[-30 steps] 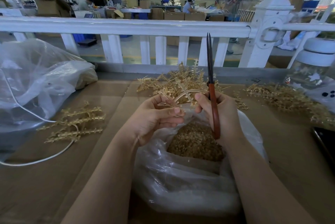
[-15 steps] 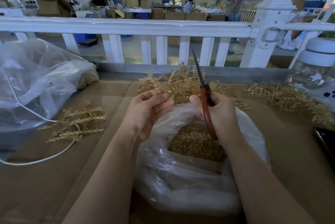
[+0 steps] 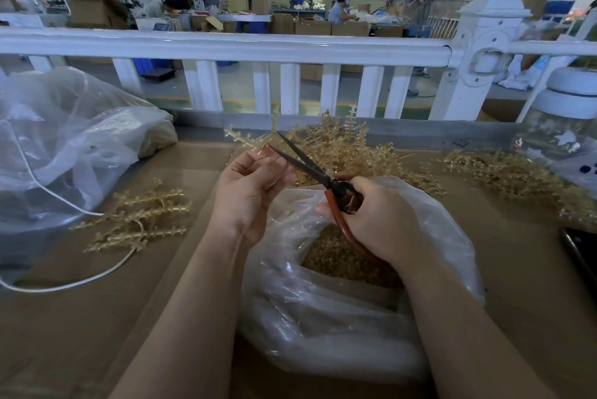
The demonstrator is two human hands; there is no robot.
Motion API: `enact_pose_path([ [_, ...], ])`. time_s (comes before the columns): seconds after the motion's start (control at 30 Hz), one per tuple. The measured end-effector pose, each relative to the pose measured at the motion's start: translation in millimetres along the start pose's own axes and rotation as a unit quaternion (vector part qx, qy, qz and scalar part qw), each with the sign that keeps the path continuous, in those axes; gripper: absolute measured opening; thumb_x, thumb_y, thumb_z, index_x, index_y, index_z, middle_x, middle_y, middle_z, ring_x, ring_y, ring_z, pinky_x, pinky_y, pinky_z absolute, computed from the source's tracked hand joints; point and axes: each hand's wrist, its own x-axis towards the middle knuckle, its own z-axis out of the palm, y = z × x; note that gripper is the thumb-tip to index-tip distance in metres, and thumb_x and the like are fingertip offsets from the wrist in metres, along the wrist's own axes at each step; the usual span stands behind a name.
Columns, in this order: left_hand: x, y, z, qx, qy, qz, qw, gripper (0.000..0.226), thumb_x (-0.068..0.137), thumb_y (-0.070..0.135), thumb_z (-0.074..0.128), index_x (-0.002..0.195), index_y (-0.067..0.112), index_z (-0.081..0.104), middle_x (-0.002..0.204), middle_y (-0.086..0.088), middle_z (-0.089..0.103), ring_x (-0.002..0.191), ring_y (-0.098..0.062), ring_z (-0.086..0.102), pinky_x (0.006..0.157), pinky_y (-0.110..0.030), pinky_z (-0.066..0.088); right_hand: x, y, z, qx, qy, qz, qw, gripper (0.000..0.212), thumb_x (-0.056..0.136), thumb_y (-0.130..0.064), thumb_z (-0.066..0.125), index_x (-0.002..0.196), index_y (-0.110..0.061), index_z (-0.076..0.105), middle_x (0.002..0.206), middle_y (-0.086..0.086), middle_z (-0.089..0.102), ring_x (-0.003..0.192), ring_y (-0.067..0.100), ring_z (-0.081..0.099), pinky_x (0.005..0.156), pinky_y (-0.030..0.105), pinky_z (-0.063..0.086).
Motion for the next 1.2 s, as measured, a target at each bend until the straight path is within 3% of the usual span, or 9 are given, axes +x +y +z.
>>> enact_pose_path([
  [0.13,1.0,0.3,-0.1,0.012,0.012,0.029,0.999,0.022,0.084,-0.016,0.060,0.082,0.006,0.058,0.078,-0.008,0.065,0.068,-0.014,0.068,0.068,-0.022,0.056,-0.4,1.3,-0.3,-0.018,0.004,-0.005,1.000,0.051,0.077,-0.078,0.063,0.111,-0.040,0.064,0.074,-0.031,0.054,0.067,-0.012,0.048,0.055,0.007,0.032],
  [0.37,1.4,-2.1,-0.7,0.104,0.000,0.075,0.992,0.021,0.080,-0.018,0.063,0.073,0.001,0.060,0.074,-0.011,0.057,0.071,-0.017,0.058,0.070,-0.024,0.051,-0.8,-0.4,-1.8,-0.035,0.006,0.002,0.999,0.051,0.076,-0.079,0.062,0.108,-0.040,0.064,0.071,-0.030,0.055,0.065,-0.011,0.048,0.053,0.008,0.030],
  [0.57,2.7,-1.4,-2.2,0.101,0.015,0.080,0.992,0.023,0.079,-0.019,0.064,0.085,0.002,0.058,0.074,-0.011,0.055,0.073,-0.022,0.056,0.065,-0.022,0.050,0.2,-1.7,-2.6,-0.043,-0.007,0.014,0.999,0.053,0.076,-0.080,0.063,0.104,-0.036,0.068,0.081,-0.021,0.066,0.071,-0.003,0.055,0.059,0.014,0.041],
  [0.8,0.0,0.4,-0.7,0.096,-0.008,0.082,0.992,0.028,0.080,-0.019,0.062,0.103,-0.003,0.058,0.093,-0.022,0.055,0.081,-0.028,0.050,0.063,-0.018,0.048,0.0,-2.3,-2.9,-0.038,-0.019,0.023,0.999,0.056,0.073,-0.080,0.064,0.098,-0.031,0.071,0.081,-0.015,0.071,0.074,0.002,0.063,0.066,0.026,0.056],
  [1.03,-1.7,1.6,-1.1,0.086,-0.010,0.077,0.993,0.024,0.077,-0.017,0.064,0.082,0.006,0.065,0.074,-0.005,0.068,0.072,-0.016,0.058,0.060,-0.020,0.044,0.0,-4.7,-2.8,-0.034,-0.009,0.023,0.999,0.057,0.071,-0.080,0.064,0.094,-0.028,0.072,0.076,-0.016,0.069,0.068,0.000,0.062,0.060,0.019,0.052],
  [1.2,-2.0,2.7,-2.4,0.081,-0.020,0.068,0.994,0.020,0.077,-0.013,0.067,0.079,0.007,0.067,0.076,-0.006,0.069,0.073,-0.015,0.061,0.060,-0.019,0.045,0.1,-4.0,-1.4,-0.028,-0.013,0.026,0.999,0.062,0.070,-0.080,0.065,0.098,-0.025,0.073,0.082,-0.012,0.072,0.074,0.005,0.065,0.069,0.030,0.059],
])
